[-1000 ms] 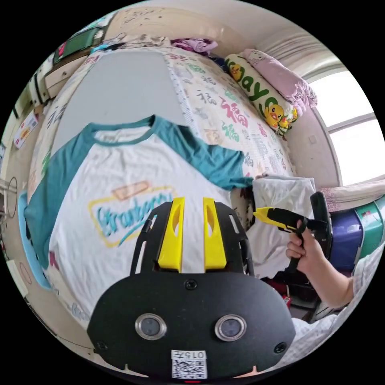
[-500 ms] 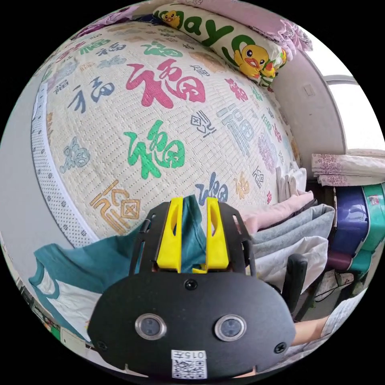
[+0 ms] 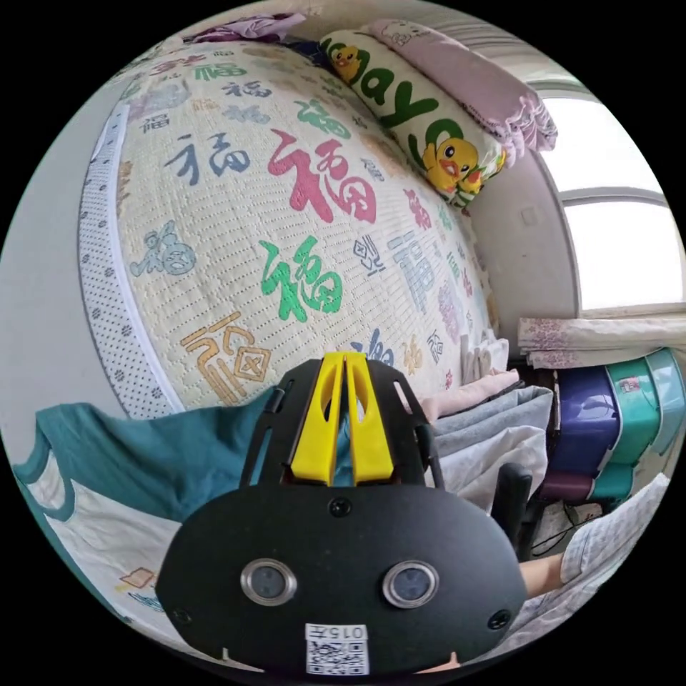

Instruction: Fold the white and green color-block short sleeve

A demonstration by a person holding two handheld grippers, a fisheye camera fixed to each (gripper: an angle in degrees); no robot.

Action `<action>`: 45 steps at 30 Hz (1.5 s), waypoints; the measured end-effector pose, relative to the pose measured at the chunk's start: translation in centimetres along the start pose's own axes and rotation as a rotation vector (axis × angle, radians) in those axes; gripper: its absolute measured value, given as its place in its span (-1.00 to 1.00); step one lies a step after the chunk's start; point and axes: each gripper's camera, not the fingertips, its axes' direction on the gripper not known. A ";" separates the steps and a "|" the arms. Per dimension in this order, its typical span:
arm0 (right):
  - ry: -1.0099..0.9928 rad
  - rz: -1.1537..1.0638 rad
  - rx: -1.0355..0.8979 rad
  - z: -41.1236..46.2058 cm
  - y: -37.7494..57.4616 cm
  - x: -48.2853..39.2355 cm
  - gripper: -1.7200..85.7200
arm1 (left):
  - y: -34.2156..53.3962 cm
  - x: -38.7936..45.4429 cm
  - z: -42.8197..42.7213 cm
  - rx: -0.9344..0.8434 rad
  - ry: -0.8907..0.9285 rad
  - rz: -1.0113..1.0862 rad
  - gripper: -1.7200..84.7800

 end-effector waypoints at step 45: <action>0.086 -0.692 -0.451 11.4 4.8 -6.8 -0.75 | 29.5 -15.9 -14.5 0.107 -0.139 -0.477 -0.93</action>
